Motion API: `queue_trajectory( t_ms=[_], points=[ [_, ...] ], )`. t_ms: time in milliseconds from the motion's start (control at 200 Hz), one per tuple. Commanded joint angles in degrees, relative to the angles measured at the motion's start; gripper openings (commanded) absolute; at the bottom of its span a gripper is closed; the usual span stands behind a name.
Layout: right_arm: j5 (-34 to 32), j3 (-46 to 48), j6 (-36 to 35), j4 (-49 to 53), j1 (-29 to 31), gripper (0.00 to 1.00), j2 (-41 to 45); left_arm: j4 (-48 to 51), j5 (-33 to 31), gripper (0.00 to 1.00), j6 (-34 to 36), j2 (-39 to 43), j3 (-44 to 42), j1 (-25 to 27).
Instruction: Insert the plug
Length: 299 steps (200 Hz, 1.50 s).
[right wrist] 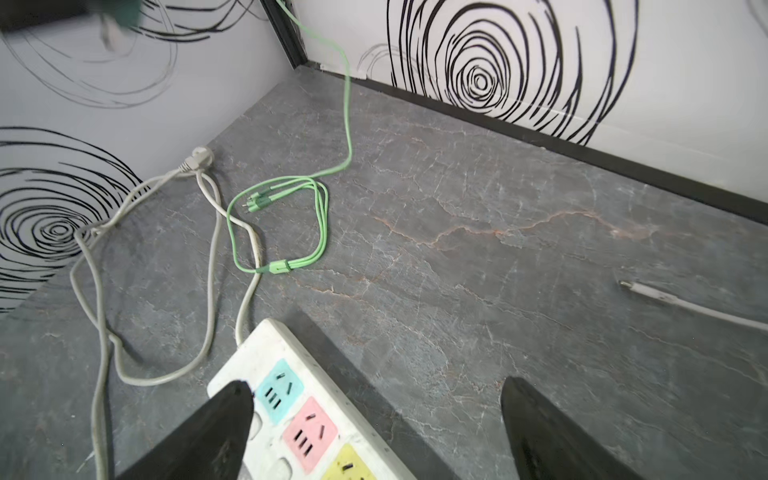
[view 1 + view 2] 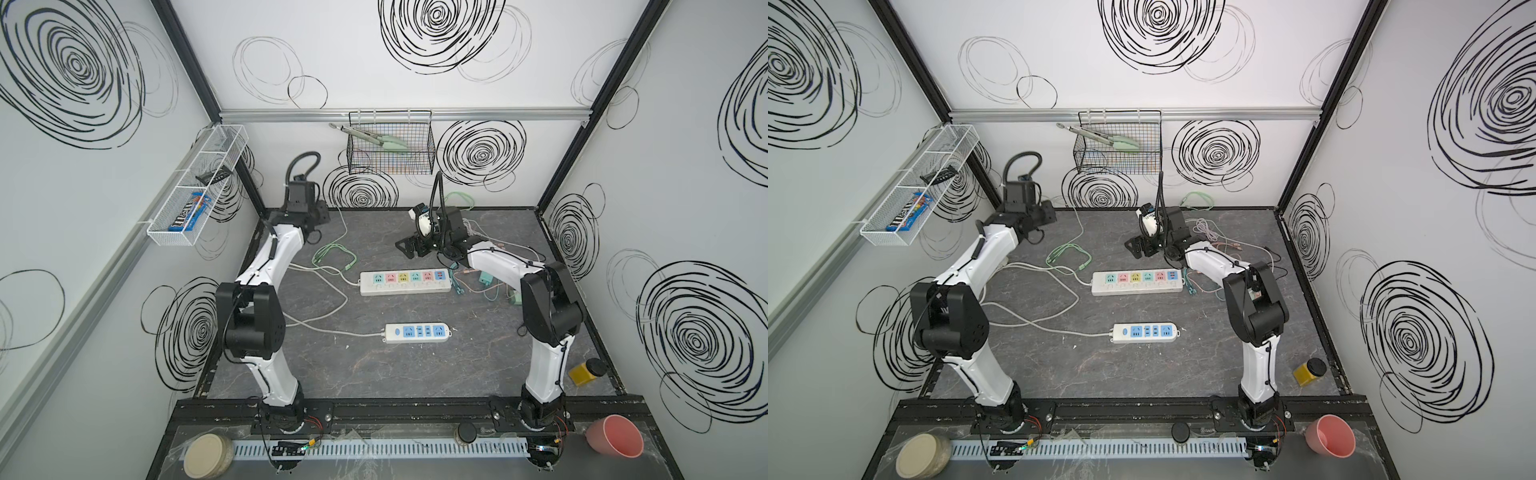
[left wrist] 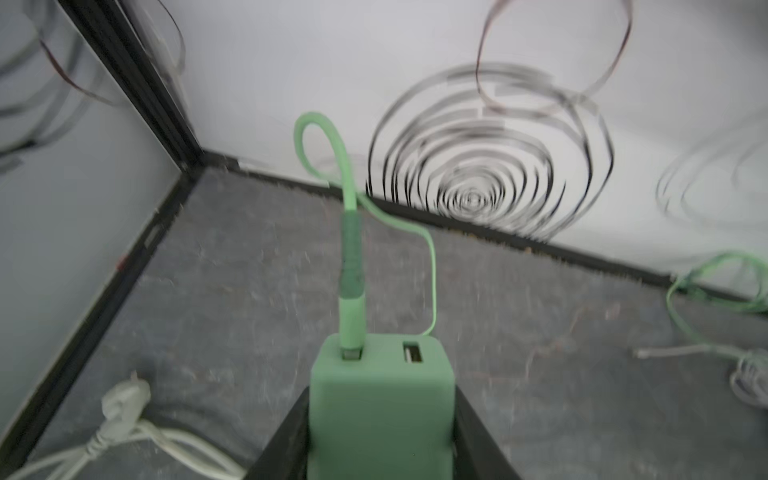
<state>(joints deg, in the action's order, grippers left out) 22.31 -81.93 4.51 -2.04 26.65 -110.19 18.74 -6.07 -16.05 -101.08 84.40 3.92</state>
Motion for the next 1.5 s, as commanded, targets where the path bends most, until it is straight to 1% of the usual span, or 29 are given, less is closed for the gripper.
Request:
queue_trajectory(
  t_ms=[0,65,115,175,235,285,355,475,585,675,715,755,841,871,946,1021,1116,1291,1391,1491],
  points=[
    [1.5,-2.1,6.9,0.7,-2.2,0.97,2.6,-8.7,3.6,0.00,4.0,5.6,-6.8,2.0],
    [5.0,-0.7,8.2,-1.1,-3.4,0.97,3.7,-10.1,4.4,0.00,4.9,5.5,-9.0,3.0],
    [5.9,0.3,9.2,-2.5,-3.8,0.97,4.5,-10.6,3.7,0.00,5.2,4.9,-9.9,4.0],
    [6.8,-0.6,9.1,-0.8,-3.9,0.97,4.7,-11.5,3.8,0.00,5.1,4.2,-11.0,4.7],
    [6.4,-1.6,9.0,1.5,-3.9,0.97,4.9,-13.3,5.8,0.00,5.8,4.0,-12.4,4.9],
    [6.1,-1.5,9.1,2.1,-4.1,0.97,5.3,-15.0,8.3,0.00,7.8,4.1,-13.6,5.0],
    [6.4,-1.3,10.2,2.8,-4.5,0.97,5.6,-17.0,10.1,0.00,11.9,5.0,-15.3,5.4],
    [11.3,-2.6,10.9,5.4,-5.1,0.97,4.9,-23.9,13.6,0.00,17.5,7.7,-20.9,4.9],
    [16.6,-3.7,10.1,7.4,-4.9,0.97,4.5,-29.0,19.6,0.00,20.6,9.0,-24.1,3.7],
    [16.8,-4.7,11.2,9.1,-4.4,0.97,4.4,-29.4,22.3,0.00,23.7,9.1,-24.2,3.2],
    [16.8,-5.2,11.6,9.8,-4.0,0.99,4.2,-30.4,24.1,0.00,25.2,9.5,-24.7,3.0],
    [16.9,-5.8,11.6,11.0,-3.7,1.00,3.8,-31.8,27.0,0.00,26.4,10.0,-25.5,2.6],
    [16.6,-7.5,11.7,13.7,-2.9,0.96,3.1,-34.7,35.6,0.00,29.4,10.4,-26.8,1.0],
    [17.1,-8.1,11.6,14.4,-2.4,0.95,2.8,-36.5,37.1,0.00,30.8,10.8,-27.7,0.9],
    [18.6,-9.1,11.6,15.7,-1.6,0.93,2.3,-40.3,38.4,0.00,34.1,11.6,-29.8,1.0],
    [20.2,-9.9,12.1,16.3,-0.9,0.90,1.8,-41.6,39.4,0.00,36.3,11.6,-30.4,1.2],
    [23.4,-10.4,12.3,16.3,0.0,0.86,0.8,-43.5,38.8,0.00,39.3,12.1,-31.7,2.2],
    [25.7,-13.5,11.4,18.3,1.8,0.82,-2.0,-49.3,39.6,0.00,44.1,13.4,-35.3,3.1],
    [26.7,-16.3,9.9,19.8,2.5,0.78,-3.6,-48.8,41.9,0.00,49.1,14.0,-35.9,3.3],
    [26.7,-20.9,7.9,25.0,3.1,0.74,-5.9,-46.0,42.8,0.00,56.1,14.4,-36.0,3.8]
  ],
)
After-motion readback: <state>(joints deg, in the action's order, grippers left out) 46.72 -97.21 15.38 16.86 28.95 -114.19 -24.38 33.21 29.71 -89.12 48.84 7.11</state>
